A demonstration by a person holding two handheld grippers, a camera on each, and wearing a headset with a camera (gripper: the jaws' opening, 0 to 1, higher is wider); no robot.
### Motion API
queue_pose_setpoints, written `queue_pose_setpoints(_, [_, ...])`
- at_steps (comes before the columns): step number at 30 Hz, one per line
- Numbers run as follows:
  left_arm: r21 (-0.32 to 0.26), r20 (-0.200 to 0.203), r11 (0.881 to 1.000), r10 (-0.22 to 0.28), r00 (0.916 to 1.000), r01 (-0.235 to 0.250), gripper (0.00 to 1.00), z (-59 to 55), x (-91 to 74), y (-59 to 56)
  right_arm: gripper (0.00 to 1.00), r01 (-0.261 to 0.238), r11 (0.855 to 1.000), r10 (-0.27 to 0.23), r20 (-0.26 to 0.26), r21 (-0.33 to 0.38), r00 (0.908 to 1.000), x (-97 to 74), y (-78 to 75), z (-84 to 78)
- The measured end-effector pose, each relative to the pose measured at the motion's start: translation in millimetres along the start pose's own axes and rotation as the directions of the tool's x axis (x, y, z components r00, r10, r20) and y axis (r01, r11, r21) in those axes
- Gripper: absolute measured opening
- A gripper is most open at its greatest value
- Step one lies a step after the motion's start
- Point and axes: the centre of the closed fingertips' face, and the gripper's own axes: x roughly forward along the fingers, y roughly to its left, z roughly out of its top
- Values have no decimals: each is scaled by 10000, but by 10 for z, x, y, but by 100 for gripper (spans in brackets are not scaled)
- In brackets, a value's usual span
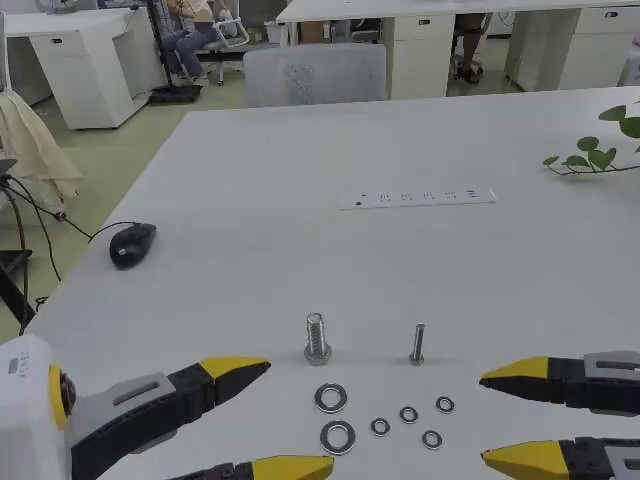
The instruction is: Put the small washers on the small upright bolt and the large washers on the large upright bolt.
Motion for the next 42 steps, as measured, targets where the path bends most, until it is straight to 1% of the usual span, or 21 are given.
queue_pose_setpoints(2, [-1, 7, 10000, 5, 10000, -5, 54, 6, -1, 1, 37, 22, 10000, -22, 85, 5, 10000, -9, 1, 12])
queue_pose_setpoints(4, [36, -53, 10000, 10, 10000, -10, 54, 1, 1, 3, 37, 57, 10000, -58, 86, 12, 9999, -23, 2, 7])
queue_pose_setpoints(8, [81, -24, 10000, -6, 10000, 6, 54, 17, 15, 0, 37, 146, 9999, -147, 127, 47, 9998, -74, 9, 0])
queue_pose_setpoints(13, [141, -63, 9999, -28, 10000, 29, 54, 31, 43, -15, 37, 162, 9998, -162, -31, 82, 9999, -88, 14, -64])
queue_pose_setpoints(19, [204, -135, 9998, -30, 9999, 32, 53, 45, 52, -36, 37, 237, 9997, -238, 142, 87, 9996, -106, 18, -45])
queue_pose_setpoints(23, [251, -82, 9997, -9, 10000, 11, 53, 68, 48, -49, 37, 357, 9993, -359, 222, 106, 9991, -142, 16, -38])
queue_pose_setpoints(29, [309, -130, 9995, 20, 9999, -16, 53, 60, 26, -56, 37, 514, 9986, -517, 231, 132, 9984, -186, 39, -57])
queue_pose_setpoints(36, [367, -179, 9993, -52, 9998, 58, 53, 43, 28, -88, 37, 698, 9974, -702, 215, 183, 9973, -238, 67, -71])
queue_pose_setpoints(41, [490, -167, 9988, -84, 9998, 92, 53, 43, 26, -118, 37, 809, 9965, -814, 250, 211, 9964, -286, 83, -51])
queue_pose_setpoints(42, [490, -103, 9988, -64, 9999, 69, 53, 46, 23, -115, 37, 818, 9964, -823, 228, 230, 9963, -290, 83, -55])
